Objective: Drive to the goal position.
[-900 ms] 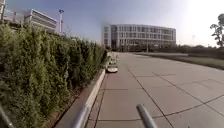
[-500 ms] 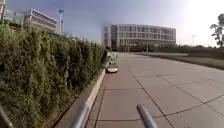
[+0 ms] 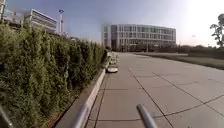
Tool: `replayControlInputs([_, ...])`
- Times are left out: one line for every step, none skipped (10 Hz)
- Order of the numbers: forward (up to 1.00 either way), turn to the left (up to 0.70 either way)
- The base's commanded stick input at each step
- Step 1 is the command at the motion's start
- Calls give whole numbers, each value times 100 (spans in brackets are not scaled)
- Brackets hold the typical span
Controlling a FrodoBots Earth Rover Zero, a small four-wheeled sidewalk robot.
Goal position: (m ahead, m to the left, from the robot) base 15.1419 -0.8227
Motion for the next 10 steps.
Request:
replayControlInputs([70, -4])
replayControlInputs([69, 0])
replayControlInputs([15, 0])
replayControlInputs([0, 0])
replayControlInputs([0, 0])
replayControlInputs([0, 0])
replayControlInputs([0, 0])
replayControlInputs([0, 0])
replayControlInputs([0, 0])
replayControlInputs([0, 0])
